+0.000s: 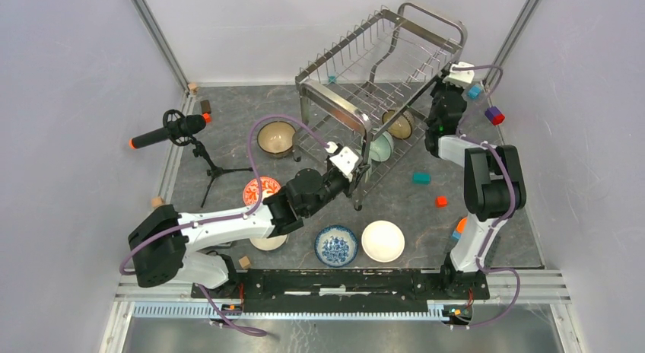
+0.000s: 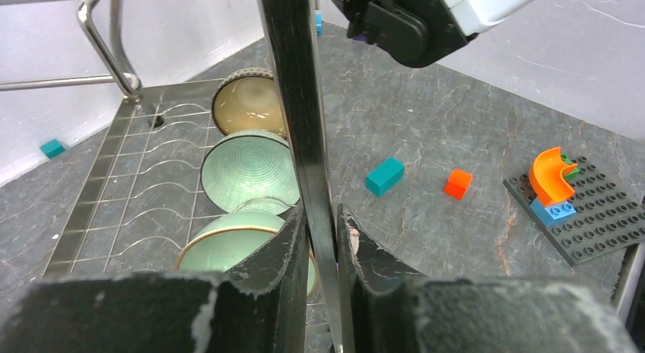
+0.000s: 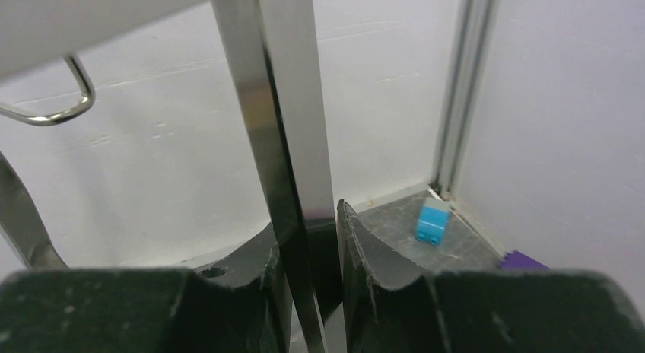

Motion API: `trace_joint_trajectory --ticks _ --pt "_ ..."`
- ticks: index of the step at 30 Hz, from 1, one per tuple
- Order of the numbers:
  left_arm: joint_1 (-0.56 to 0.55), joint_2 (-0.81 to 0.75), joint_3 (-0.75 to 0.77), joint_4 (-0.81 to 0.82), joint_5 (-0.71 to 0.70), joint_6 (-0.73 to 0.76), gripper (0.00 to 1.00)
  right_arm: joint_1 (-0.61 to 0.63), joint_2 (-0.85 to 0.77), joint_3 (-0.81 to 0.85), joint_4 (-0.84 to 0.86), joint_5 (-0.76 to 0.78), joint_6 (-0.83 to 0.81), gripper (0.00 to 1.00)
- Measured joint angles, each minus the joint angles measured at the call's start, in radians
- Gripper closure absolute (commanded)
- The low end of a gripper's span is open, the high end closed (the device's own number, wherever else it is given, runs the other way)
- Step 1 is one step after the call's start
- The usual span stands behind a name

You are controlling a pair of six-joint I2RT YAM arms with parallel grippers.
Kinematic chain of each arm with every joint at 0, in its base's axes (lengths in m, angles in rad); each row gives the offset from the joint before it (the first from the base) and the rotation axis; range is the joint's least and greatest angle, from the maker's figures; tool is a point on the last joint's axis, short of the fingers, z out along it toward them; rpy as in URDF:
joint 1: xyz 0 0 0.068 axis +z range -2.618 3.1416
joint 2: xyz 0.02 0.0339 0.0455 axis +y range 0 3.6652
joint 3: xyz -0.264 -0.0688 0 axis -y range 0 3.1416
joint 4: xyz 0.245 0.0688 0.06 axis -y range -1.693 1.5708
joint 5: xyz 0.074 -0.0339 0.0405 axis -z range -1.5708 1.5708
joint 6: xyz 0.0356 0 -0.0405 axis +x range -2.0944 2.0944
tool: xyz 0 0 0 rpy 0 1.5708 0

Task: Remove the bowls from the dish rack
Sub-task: Adjust the dish rack at the center of the board.

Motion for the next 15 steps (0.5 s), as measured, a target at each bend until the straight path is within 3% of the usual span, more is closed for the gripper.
trace_joint_trajectory --ticks 15 --pt "-0.015 0.045 0.042 -0.016 -0.108 -0.083 0.98 -0.066 -0.289 -0.266 -0.115 0.177 0.023 0.97"
